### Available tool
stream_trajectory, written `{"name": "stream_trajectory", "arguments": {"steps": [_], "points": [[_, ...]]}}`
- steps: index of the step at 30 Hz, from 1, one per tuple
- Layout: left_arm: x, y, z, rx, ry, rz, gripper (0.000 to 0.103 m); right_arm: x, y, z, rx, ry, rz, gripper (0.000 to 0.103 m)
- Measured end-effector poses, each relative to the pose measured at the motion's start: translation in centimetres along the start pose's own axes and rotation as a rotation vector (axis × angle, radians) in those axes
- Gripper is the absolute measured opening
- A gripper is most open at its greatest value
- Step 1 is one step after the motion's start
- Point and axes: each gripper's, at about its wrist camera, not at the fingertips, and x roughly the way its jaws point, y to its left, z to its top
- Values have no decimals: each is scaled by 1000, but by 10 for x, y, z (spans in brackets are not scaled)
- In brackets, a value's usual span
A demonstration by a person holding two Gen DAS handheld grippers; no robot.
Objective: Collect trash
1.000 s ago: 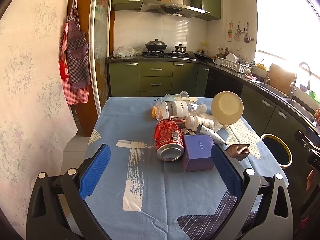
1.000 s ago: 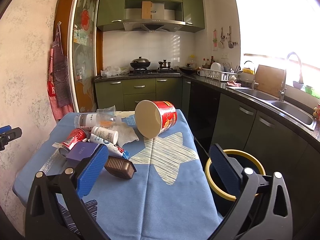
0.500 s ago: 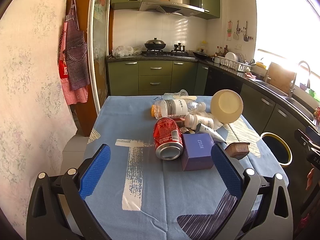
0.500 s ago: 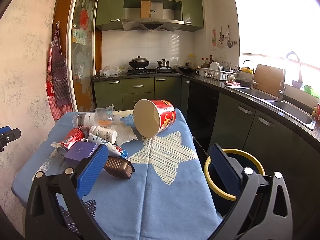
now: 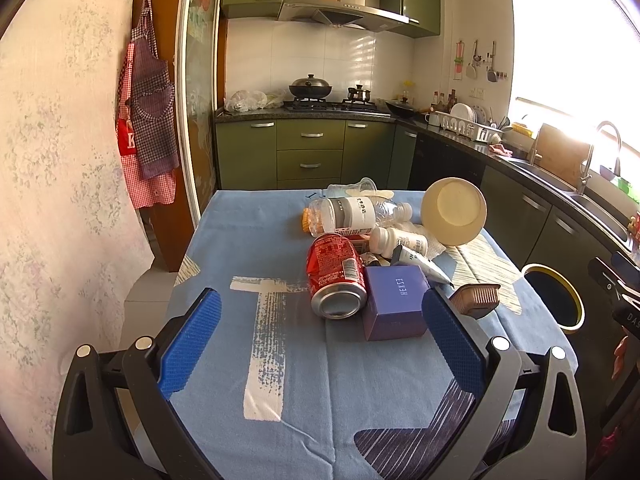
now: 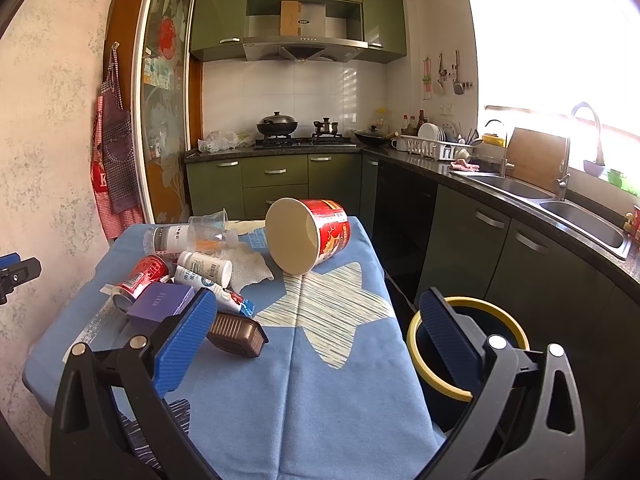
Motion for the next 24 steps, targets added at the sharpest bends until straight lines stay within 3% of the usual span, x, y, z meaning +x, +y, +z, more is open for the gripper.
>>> {"name": "stream_trajectory", "arguments": {"steps": [24], "points": [[18,5,-5,-1,36,-7,99,15,0,-3,8,19,-1,97]]}}
